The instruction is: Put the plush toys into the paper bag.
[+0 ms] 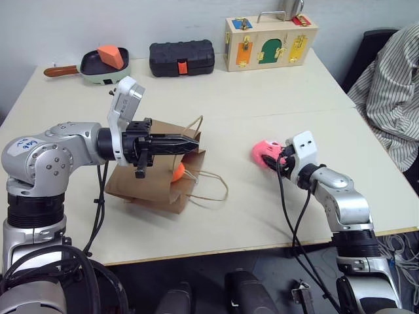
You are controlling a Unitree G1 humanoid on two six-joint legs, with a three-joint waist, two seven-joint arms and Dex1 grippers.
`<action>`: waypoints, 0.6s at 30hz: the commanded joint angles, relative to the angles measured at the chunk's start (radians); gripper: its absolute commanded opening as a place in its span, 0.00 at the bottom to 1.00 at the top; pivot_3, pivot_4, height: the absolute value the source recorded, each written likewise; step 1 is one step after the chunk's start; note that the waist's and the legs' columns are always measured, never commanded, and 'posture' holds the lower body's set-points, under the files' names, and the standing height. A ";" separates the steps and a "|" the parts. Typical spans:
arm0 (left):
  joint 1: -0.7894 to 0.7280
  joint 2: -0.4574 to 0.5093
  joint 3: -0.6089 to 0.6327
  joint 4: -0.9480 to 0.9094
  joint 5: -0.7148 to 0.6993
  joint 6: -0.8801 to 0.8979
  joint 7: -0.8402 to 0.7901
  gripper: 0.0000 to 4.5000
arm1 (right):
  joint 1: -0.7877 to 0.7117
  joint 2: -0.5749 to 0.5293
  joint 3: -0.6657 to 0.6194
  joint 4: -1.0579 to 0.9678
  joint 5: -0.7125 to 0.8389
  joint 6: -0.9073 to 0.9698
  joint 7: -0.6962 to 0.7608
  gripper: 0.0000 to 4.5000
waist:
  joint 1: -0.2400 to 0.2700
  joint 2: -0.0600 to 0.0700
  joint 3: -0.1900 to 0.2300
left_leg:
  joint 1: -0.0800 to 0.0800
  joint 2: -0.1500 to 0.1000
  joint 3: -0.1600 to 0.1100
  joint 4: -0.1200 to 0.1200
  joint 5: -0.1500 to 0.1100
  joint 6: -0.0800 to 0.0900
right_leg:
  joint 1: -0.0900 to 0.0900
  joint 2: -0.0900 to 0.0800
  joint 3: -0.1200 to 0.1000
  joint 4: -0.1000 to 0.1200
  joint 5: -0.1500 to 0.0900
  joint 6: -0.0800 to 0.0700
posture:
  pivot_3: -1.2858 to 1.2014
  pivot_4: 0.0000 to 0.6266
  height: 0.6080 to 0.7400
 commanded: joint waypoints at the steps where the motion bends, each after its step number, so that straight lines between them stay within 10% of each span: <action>1: -0.006 0.011 0.025 -0.025 -0.011 -0.013 0.000 0.00 | 0.030 -0.028 -0.012 -0.078 0.043 -0.016 0.059 0.27 | 0.000 0.000 0.000 | 0.000 0.000 0.000 0.000 0.000 0.000 | 0.000 0.000 0.000 0.000 0.000 0.000 | 0.52 0.24 1.00; 6: -0.012 0.013 0.026 -0.024 -0.012 -0.009 0.002 0.00 | 0.041 -0.047 0.037 -0.333 0.238 0.008 0.278 0.02 | -0.002 0.001 0.000 | 0.000 0.000 0.000 -0.001 0.000 0.000 | 0.000 0.000 0.000 0.000 0.000 0.000 | 0.52 0.24 1.00; 18: -0.028 0.001 0.021 -0.019 -0.013 -0.011 0.008 0.00 | -0.245 0.177 0.417 -0.074 0.000 -0.114 0.234 0.02 | -0.001 0.000 0.000 | 0.000 0.001 -0.001 0.000 0.000 0.000 | -0.001 0.001 -0.001 -0.001 0.000 0.000 | 0.52 0.24 1.00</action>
